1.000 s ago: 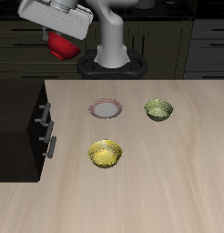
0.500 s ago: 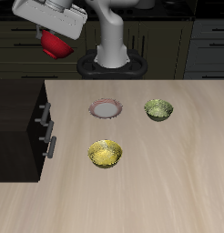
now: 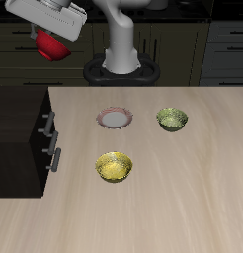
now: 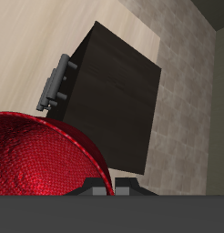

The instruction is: Place the red bowl on top of the wooden cabinet

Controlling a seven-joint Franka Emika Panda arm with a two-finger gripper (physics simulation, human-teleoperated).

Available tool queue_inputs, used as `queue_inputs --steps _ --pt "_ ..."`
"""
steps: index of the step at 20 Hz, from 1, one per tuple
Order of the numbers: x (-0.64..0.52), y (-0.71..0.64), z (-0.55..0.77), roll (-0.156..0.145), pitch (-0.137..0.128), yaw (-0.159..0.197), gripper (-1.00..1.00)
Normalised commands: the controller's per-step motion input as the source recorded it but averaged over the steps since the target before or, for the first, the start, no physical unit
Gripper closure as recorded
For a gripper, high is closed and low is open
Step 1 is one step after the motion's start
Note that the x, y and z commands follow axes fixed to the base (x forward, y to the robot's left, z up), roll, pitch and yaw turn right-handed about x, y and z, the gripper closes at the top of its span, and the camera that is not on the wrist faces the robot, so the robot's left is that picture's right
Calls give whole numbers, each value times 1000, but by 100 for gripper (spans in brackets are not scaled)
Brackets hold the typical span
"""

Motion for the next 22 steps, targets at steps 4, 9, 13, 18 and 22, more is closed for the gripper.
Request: queue_inputs --steps 4,9,13,18,22 --pt "76 -13 -15 -7 -17 50 100" --pt "67 30 281 18 -27 -44 100" --pt "184 113 99 35 -18 -5 100" --pt "206 -34 34 -2 11 -6 100" --pt "122 21 30 0 -3 19 100"
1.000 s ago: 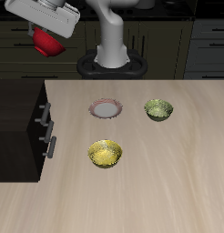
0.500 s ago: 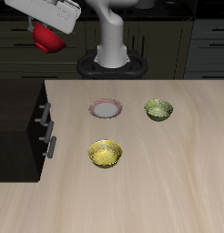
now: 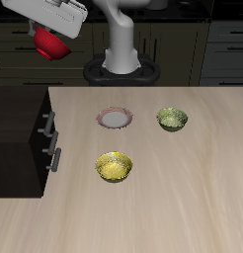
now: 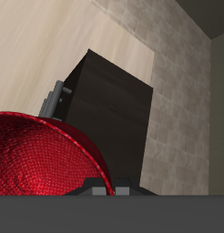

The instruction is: Place the red bowl on top of the wooden cabinet

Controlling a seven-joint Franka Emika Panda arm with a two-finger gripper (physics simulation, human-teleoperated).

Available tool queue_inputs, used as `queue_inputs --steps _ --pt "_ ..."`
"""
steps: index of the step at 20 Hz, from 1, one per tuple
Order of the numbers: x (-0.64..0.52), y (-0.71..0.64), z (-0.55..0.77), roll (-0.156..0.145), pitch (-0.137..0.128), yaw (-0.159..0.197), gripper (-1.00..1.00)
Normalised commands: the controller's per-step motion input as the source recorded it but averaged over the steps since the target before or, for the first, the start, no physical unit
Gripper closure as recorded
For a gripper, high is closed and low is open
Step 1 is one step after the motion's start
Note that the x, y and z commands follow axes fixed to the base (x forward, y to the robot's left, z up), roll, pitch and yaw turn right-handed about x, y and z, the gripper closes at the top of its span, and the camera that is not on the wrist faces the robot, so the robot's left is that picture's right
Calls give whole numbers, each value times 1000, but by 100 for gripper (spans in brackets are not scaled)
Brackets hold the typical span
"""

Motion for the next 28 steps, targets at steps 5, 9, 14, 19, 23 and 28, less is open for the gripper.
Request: queue_inputs --steps 5,9,14,19,23,28 --pt "76 72 7 11 1 -7 100" --pt "71 49 19 4 -9 27 100" --pt "83 -129 -202 -16 25 21 100" --pt "37 -88 -209 -14 22 20 100" --pt "10 -117 -170 -16 14 31 100" --pt "-14 -110 -188 -13 18 7 100"
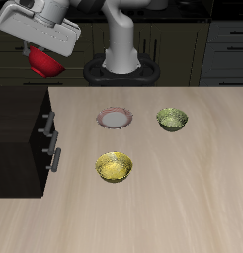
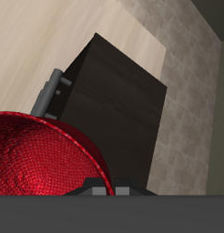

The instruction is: Place the red bowl on top of the wooden cabinet

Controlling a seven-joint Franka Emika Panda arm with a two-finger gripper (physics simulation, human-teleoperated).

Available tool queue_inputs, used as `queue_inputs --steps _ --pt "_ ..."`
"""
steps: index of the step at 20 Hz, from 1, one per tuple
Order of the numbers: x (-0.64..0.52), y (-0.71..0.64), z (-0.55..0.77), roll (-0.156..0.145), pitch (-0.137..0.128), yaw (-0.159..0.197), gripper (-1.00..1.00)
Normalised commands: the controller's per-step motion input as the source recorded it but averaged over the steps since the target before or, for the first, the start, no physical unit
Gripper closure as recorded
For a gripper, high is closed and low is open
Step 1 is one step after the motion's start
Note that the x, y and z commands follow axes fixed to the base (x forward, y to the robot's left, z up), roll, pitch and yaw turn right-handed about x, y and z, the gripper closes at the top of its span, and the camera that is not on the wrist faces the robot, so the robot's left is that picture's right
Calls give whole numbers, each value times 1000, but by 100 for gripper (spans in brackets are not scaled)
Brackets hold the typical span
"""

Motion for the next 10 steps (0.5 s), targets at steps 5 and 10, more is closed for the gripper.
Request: queue_inputs --steps 5,10 --pt "-31 -125 -154 -20 21 11 100" --pt "-68 -147 -157 -18 23 -3 100"
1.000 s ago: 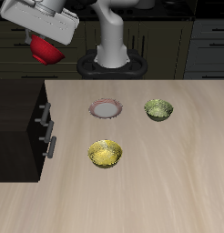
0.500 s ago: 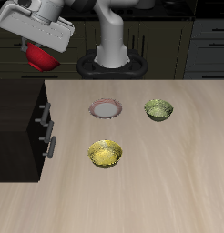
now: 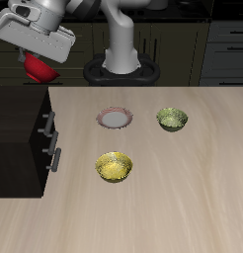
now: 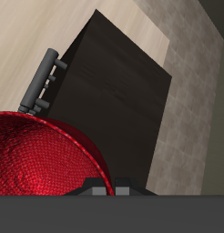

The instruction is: Place the red bowl on top of the wooden cabinet

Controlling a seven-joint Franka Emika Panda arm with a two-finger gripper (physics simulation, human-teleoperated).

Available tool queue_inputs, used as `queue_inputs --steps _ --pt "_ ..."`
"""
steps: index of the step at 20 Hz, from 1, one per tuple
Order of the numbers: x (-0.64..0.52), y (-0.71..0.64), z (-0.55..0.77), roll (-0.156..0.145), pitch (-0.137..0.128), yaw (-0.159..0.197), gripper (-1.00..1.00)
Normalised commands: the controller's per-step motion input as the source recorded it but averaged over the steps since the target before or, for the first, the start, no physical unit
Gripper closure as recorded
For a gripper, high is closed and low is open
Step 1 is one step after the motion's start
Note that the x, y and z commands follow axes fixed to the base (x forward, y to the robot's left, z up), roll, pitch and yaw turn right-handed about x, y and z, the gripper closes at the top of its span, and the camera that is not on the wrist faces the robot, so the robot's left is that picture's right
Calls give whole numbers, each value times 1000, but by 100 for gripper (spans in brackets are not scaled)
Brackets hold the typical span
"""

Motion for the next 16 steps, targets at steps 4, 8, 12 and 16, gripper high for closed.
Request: queue_inputs --steps 4,8,12,16 --pt "-11 -97 -143 -19 16 -4 100" --pt "-8 -97 -99 -13 16 1 100" --pt "-10 -71 -129 -12 18 1 100" --pt "6 -18 -30 -2 2 3 100"
